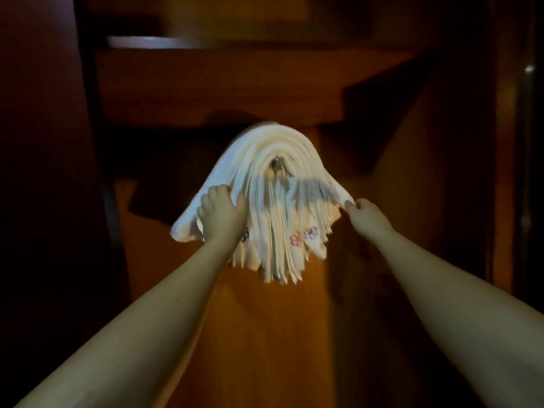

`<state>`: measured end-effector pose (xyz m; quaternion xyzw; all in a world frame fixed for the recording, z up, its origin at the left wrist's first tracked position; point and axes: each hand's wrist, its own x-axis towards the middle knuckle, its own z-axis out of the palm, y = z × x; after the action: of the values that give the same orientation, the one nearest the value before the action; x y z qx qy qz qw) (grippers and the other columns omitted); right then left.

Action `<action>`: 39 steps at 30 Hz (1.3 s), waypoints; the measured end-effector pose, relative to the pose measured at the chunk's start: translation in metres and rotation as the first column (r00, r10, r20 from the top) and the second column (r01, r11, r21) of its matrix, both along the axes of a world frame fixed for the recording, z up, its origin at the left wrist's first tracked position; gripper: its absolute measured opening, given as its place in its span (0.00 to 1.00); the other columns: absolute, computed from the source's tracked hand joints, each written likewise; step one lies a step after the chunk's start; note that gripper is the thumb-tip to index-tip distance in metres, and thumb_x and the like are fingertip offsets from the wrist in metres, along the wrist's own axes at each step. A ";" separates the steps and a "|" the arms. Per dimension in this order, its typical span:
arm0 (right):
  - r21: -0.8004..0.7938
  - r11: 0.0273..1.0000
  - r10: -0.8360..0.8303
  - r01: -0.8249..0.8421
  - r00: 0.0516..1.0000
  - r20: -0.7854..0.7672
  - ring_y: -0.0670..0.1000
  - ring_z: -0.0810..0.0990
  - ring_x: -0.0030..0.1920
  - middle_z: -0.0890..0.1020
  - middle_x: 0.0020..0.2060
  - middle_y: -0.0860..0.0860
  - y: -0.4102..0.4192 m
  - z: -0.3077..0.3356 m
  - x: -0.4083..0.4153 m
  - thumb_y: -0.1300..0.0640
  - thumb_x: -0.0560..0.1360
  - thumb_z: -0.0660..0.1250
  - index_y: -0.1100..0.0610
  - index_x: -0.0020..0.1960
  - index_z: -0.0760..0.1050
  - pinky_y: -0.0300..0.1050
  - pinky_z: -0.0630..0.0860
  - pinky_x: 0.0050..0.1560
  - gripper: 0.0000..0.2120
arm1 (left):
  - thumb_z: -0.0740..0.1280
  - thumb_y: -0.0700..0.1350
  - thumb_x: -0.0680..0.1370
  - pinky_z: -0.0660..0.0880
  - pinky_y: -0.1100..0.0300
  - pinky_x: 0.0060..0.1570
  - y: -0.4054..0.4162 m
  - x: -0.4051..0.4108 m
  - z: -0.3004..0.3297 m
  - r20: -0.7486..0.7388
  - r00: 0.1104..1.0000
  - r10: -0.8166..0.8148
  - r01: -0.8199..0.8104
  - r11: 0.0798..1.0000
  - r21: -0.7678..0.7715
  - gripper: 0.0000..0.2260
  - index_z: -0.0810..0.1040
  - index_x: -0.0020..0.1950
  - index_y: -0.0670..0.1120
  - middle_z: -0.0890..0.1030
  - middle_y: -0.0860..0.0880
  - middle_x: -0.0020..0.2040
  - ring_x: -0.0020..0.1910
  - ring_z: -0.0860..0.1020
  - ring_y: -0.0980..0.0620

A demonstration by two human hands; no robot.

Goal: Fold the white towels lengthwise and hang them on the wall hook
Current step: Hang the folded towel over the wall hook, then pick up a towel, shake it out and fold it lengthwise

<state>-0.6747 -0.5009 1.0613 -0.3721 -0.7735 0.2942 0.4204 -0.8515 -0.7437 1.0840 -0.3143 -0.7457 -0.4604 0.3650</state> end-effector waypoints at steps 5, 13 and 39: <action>0.019 0.997 0.064 -0.071 0.963 0.263 0.49 0.78 0.49 0.80 0.53 0.49 -0.064 -0.072 0.070 0.43 0.83 0.58 0.53 0.65 0.76 0.46 0.72 0.49 0.19 | 0.61 0.52 0.80 0.79 0.51 0.41 0.006 0.078 -0.074 0.127 0.945 -0.302 0.327 0.883 -0.335 0.09 0.75 0.54 0.49 0.79 0.49 0.47 0.40 0.78 0.51; -0.187 0.981 0.147 -0.048 0.816 0.559 0.46 0.77 0.47 0.79 0.48 0.46 -0.126 -0.250 0.227 0.45 0.82 0.60 0.50 0.52 0.79 0.44 0.69 0.47 0.12 | 0.61 0.51 0.83 0.73 0.54 0.36 0.026 0.200 -0.221 0.449 0.788 -0.420 0.603 0.384 -0.699 0.09 0.76 0.55 0.46 0.79 0.46 0.48 0.40 0.76 0.52; -0.573 0.493 0.111 0.654 0.606 0.787 0.58 0.75 0.66 0.74 0.70 0.55 -0.016 -0.651 0.634 0.51 0.81 0.60 0.53 0.74 0.69 0.51 0.73 0.60 0.22 | 0.60 0.46 0.81 0.66 0.56 0.46 0.276 0.589 -0.661 0.755 0.575 -0.314 0.657 -0.373 -0.655 0.10 0.78 0.57 0.47 0.77 0.46 0.61 0.53 0.76 0.44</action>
<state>-0.0408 -0.5172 0.4106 -0.7390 -0.5559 0.3624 -0.1164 -0.2630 -0.4678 0.4234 -0.7019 -0.6344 0.0694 -0.3164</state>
